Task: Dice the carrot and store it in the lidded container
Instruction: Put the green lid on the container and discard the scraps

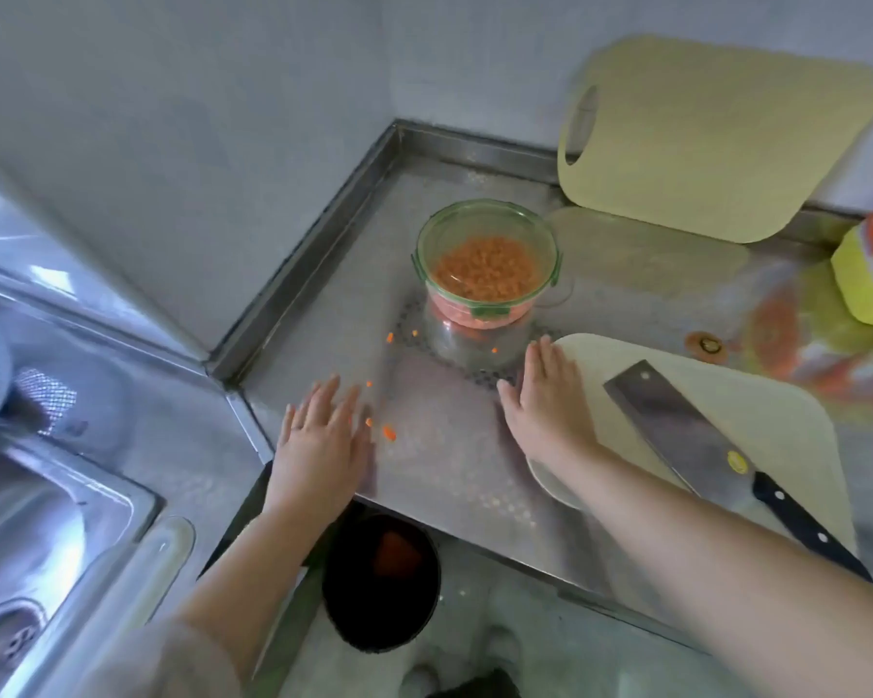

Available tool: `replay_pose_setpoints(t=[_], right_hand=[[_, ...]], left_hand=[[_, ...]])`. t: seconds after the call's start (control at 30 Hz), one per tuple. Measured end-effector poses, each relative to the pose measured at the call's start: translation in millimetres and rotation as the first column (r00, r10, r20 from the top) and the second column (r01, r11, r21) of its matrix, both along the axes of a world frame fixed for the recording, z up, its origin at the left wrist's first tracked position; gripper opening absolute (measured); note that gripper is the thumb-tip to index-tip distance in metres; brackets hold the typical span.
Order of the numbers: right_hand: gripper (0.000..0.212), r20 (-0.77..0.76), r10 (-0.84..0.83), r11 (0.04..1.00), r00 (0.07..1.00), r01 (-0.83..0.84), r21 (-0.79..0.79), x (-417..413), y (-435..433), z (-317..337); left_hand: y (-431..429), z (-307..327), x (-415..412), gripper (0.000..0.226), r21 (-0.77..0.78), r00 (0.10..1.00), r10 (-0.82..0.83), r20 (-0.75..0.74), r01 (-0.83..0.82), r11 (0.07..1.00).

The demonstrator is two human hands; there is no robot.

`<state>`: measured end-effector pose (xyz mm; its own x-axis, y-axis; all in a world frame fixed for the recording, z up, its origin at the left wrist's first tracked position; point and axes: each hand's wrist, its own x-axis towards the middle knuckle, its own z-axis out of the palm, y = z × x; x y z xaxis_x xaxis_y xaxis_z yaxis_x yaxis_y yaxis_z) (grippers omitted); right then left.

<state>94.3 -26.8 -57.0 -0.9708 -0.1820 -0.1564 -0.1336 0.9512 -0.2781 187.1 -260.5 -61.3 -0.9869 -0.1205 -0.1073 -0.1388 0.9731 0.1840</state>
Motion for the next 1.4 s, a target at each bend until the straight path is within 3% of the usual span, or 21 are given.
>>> replay_pose_setpoints(t=[0.03, 0.13, 0.3, 0.4, 0.47, 0.6, 0.7, 0.77, 1.0, 1.13, 1.23, 1.3, 1.4], right_hand=[[0.065, 0.014, -0.003, 0.998, 1.0, 0.002, 0.057, -10, -8, -1], [0.067, 0.056, 0.081, 0.992, 0.995, -0.086, 0.098, -17, -34, -8], [0.064, -0.007, 0.299, 0.954, 0.954, -0.299, 0.001, 12, -52, -16], [0.058, -0.049, 0.498, 0.855, 0.866, -0.5, -0.137, 13, -51, -12], [0.054, -0.071, 0.496, 0.83, 0.865, -0.497, -0.254, -3, -58, -6], [0.057, -0.034, 0.393, 0.873, 0.919, -0.384, -0.302, -47, -88, -7], [0.055, -0.027, 0.408, 0.891, 0.912, -0.405, -0.204, -61, -107, -13], [0.051, -0.095, 0.497, 0.845, 0.863, -0.506, -0.174, -57, -112, -17], [0.05, -0.148, 0.782, 0.585, 0.605, -0.795, -0.158, -23, -86, -25], [0.043, -0.151, 0.819, 0.515, 0.554, -0.825, -0.233, -8, -59, -25], [0.037, -0.17, 0.778, 0.506, 0.605, -0.763, -0.401, 3, -45, -15], [0.037, -0.216, 0.68, 0.541, 0.7, -0.679, -0.496, 10, -42, -12], [0.036, -0.233, 0.421, 0.632, 0.877, -0.468, -0.618, 7, -50, -16]], left_hand=[[-9, -2, -1, 0.061, -0.037, 0.996, 0.051, 0.068, -0.048, 0.998], [-6, -8, -1, 0.066, 0.047, 0.984, 0.111, 0.142, -0.119, 0.992], [28, -10, 9, 0.071, 0.02, 0.982, -0.159, 0.107, 0.157, 0.987], [31, -9, 12, 0.073, 0.208, 0.975, -0.223, -0.022, 0.223, 0.952], [23, -5, 7, 0.058, 0.357, 0.983, -0.097, -0.157, 0.148, 0.922], [-5, 5, -17, 0.016, 0.521, 0.95, 0.223, -0.219, -0.08, 0.85], [-17, 7, -32, 0.014, 0.551, 0.92, 0.368, -0.136, -0.238, 0.8], [-21, 6, -40, 0.023, 0.55, 0.9, 0.414, -0.14, -0.277, 0.788], [-14, -3, -41, 0.035, 0.413, 0.981, 0.085, -0.173, -0.006, 0.911], [0, -10, -19, 0.032, 0.434, 0.978, 0.008, -0.208, 0.086, 0.897], [9, -8, 3, 0.037, 0.51, 0.976, -0.03, -0.214, 0.138, 0.849], [14, -3, 11, 0.038, 0.556, 0.975, -0.016, -0.224, 0.141, 0.819], [15, -2, 12, 0.027, 0.602, 0.952, 0.145, -0.268, 0.048, 0.797]])
